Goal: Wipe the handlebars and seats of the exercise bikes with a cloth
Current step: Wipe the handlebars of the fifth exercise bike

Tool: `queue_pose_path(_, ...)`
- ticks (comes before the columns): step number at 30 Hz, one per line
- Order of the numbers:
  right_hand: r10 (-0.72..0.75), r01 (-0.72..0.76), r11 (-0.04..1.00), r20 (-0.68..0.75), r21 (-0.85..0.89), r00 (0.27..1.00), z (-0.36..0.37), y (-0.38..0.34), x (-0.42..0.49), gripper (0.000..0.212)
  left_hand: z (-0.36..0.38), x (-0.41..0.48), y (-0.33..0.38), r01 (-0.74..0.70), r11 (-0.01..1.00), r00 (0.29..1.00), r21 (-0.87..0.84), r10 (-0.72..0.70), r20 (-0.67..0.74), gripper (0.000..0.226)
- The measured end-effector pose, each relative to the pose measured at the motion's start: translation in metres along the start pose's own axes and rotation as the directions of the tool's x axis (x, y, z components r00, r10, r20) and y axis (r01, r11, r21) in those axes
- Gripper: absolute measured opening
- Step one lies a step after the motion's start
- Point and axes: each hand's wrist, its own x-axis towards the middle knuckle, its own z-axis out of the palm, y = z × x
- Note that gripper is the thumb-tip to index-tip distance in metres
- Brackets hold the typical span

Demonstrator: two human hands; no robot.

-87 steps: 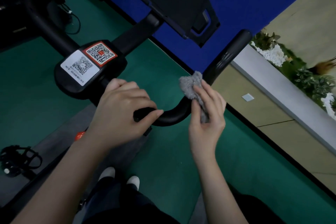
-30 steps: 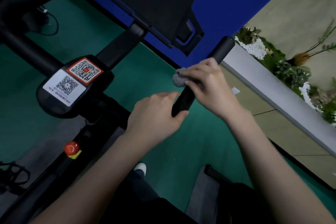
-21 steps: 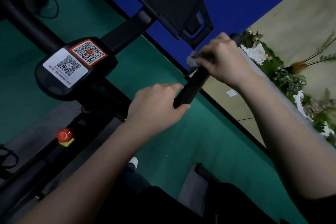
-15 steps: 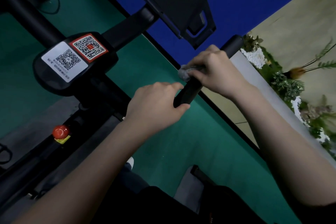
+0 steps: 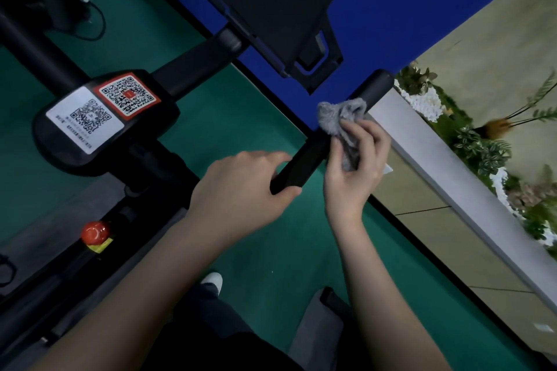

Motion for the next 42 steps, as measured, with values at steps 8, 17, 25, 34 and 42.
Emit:
queue_pose_path(8, 0.284, -0.240, 0.948, -0.215, 0.210, 0.934, 0.023, -0.013, -0.005, 0.024, -0.001, -0.002, 0.001, 0.023, 1.000, 1.000, -0.016, -0.023, -0.008, 0.045)
queue_pose_path(17, 0.813, -0.606, 0.409, 0.030, 0.682, 0.581, 0.028, -0.006, -0.005, 0.023, -0.006, 0.002, 0.005, 0.046, 0.999, 0.999, -0.027, -0.046, 0.025, 0.056)
queue_pose_path(25, 0.712, -0.656, -0.210, 0.573, 0.725, 0.405, 0.025, 0.005, 0.007, 0.024, 0.004, 0.033, 0.026, 0.053, 0.990, 0.999, -0.130, -0.052, 0.011, 0.057)
queue_pose_path(34, 0.713, -0.724, -0.108, 0.561, 0.681, 0.421, 0.017, 0.011, 0.007, 0.032, 0.023, 0.049, 0.029, 0.056, 0.963, 0.998, -0.263, -0.063, -0.018, 0.049)
queue_pose_path(42, 0.793, -0.572, 0.217, 0.199, 0.791, 0.576, 0.020, 0.016, 0.050, 0.031, 0.025, 0.050, 0.026, 0.067, 0.946, 0.996, -0.316, -0.083, -0.037, 0.048)
